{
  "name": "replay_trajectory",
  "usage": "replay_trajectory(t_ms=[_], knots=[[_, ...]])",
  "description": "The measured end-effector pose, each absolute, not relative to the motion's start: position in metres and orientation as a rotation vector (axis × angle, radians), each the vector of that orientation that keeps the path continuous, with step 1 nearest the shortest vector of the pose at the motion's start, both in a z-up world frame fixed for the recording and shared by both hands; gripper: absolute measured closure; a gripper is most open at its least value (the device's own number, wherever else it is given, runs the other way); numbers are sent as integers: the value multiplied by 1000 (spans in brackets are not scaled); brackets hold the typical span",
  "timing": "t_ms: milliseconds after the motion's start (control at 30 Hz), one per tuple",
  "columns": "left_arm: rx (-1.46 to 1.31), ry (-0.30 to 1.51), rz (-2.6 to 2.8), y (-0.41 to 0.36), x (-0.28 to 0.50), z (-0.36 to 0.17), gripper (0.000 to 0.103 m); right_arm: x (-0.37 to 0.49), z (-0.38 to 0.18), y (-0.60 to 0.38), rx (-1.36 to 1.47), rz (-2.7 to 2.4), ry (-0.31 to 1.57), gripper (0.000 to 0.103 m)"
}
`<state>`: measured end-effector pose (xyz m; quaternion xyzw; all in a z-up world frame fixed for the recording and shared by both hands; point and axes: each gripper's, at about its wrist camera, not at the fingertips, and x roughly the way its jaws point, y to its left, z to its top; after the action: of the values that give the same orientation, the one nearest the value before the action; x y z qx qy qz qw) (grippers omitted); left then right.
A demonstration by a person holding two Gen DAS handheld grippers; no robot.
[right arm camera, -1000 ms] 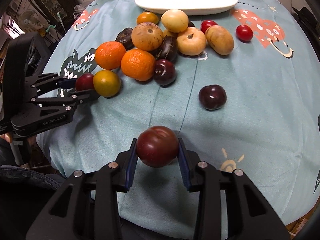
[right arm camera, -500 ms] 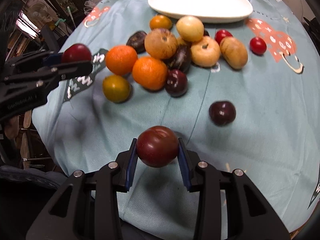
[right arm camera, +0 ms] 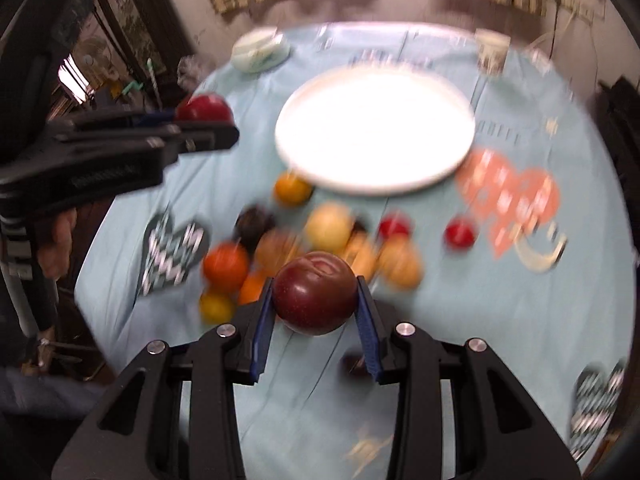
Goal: Organize fruits
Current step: 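Carry both red apples over the white plate and open both tools to release, then grasp a dark purple plum with the right tool while the left tool grasps a yellow fruit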
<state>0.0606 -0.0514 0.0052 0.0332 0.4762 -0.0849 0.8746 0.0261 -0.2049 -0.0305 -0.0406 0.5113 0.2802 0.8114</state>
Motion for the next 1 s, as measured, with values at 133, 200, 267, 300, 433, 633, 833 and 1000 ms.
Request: replay_trajectory(t_ms=[133,200,267,300,433,633,833,1000], knots=[[41,997,-114,-57,114,-5,63,89,-25,-201,-98,546,1016,64],[48,1025,-85,-60,137,-19,63,114,-32,-198,-106,525,1019,64],[56,1069,-48,-61,158,-38,63,144,-47,-193,-111,509,1039,65],[59,1087,-35,-60,165,-47,63,152,-53,-190,-115,503,1044,65],[69,1150,-3,-54,188,-78,62,186,-77,-176,-150,502,1069,64],[91,1128,22,-44,201,-81,37,212,-97,-166,-198,518,1108,48],[75,1121,38,-32,199,-75,34,209,-71,-179,-194,502,1039,32],[73,1030,-5,-29,165,-38,21,167,-24,-200,-203,522,937,31]])
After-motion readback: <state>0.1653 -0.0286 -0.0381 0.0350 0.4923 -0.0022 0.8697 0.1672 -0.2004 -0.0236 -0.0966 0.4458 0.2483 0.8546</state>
